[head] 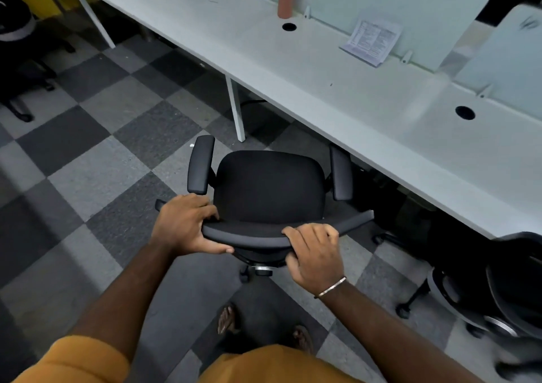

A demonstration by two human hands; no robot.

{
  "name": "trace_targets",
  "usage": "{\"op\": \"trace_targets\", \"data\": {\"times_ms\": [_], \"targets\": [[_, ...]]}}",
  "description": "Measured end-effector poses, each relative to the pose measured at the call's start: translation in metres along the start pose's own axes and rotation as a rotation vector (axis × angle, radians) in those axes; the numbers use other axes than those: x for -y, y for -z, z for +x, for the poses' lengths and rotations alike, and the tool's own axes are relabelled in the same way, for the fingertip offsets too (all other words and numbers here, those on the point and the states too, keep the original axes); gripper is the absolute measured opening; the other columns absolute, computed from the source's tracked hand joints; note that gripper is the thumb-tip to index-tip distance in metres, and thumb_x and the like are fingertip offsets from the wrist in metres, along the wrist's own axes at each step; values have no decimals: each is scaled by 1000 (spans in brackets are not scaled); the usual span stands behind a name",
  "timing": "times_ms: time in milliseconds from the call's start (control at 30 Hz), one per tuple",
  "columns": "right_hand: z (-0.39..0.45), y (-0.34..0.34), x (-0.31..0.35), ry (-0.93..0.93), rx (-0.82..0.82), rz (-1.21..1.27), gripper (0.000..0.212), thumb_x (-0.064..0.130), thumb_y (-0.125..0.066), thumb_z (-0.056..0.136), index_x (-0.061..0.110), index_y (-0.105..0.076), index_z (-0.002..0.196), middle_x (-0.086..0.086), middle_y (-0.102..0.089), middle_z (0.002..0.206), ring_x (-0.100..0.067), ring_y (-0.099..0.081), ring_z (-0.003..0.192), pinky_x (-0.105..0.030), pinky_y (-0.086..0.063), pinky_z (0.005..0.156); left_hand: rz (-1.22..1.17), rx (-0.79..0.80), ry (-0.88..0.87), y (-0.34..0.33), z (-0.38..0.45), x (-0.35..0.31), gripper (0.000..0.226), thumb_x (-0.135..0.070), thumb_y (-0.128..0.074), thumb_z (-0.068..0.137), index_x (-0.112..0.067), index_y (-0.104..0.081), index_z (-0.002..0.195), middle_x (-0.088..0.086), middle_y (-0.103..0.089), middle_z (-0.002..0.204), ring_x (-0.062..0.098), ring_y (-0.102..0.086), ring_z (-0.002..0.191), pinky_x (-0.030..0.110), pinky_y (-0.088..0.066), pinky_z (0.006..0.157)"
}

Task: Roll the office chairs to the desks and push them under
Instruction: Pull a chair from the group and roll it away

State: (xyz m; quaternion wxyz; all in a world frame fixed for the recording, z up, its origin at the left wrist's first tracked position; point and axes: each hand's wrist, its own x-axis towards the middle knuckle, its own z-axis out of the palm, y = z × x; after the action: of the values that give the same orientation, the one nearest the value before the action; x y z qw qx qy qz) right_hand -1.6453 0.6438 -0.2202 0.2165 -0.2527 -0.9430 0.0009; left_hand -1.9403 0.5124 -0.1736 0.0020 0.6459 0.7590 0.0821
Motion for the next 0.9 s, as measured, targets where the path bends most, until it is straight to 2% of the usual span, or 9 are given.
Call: {"op": "trace_targets", "data": {"times_ms": [133, 300, 400, 567, 667, 733, 900], "targets": [[28, -9, 8, -79, -3, -20, 46, 26, -67, 71, 20, -69, 116, 3, -59, 98, -25, -59, 93, -44, -40, 91, -16, 26, -46, 0, 36, 32, 84, -108, -48, 56, -31, -72, 81, -15, -56, 80, 14, -57, 76, 33, -41, 69], [68, -18, 11, -159, 36, -50, 45, 29, -67, 74, 18, -67, 118, 1, -57, 100, -27, -58, 94, -45, -39, 91, -3, 36, -88, -3, 84, 68, 88, -111, -40, 54, -34, -70, 84, -16, -54, 82, 12, -53, 79, 34, -35, 72], [93, -20, 13, -177, 100, -87, 43, 44, -65, 84, 20, -65, 120, 1, -54, 102, -27, -55, 93, -44, -40, 87, -24, 40, -113, -4, 109, 88, 90, -112, -39, 53, -35, -71, 87, -17, -54, 85, 12, -51, 82, 33, -28, 73], [148, -30, 7, -199, 238, -141, 55, 74, -46, 94, 24, -63, 110, 5, -55, 98, -21, -54, 88, -39, -42, 75, -31, 71, -180, -3, 155, 114, 91, -112, -39, 53, -37, -72, 92, -18, -54, 88, 12, -51, 87, 34, -27, 76], [181, -37, -1, -155, 337, -153, 63, 82, -40, 91, 24, -61, 104, 4, -56, 95, -22, -58, 86, -38, -45, 68, -24, 81, -212, -5, 180, 128, 92, -112, -38, 52, -37, -72, 93, -17, -56, 89, 12, -51, 87, 35, -33, 78], [201, -40, -10, -135, 381, -142, 65, 85, -38, 89, 25, -59, 103, 6, -56, 94, -21, -60, 87, -35, -41, 62, -28, 77, -228, -6, 198, 137, 93, -113, -38, 51, -36, -72, 92, -17, -56, 88, 12, -51, 86, 37, -38, 80], [242, -56, -33, -114, 378, -90, 65, 87, -37, 88, 28, -58, 103, 8, -55, 89, -20, -62, 85, -31, -36, 57, -40, 49, -273, -11, 248, 158, 94, -112, -36, 51, -33, -71, 88, -16, -55, 85, 12, -49, 82, 33, -29, 76]]}}
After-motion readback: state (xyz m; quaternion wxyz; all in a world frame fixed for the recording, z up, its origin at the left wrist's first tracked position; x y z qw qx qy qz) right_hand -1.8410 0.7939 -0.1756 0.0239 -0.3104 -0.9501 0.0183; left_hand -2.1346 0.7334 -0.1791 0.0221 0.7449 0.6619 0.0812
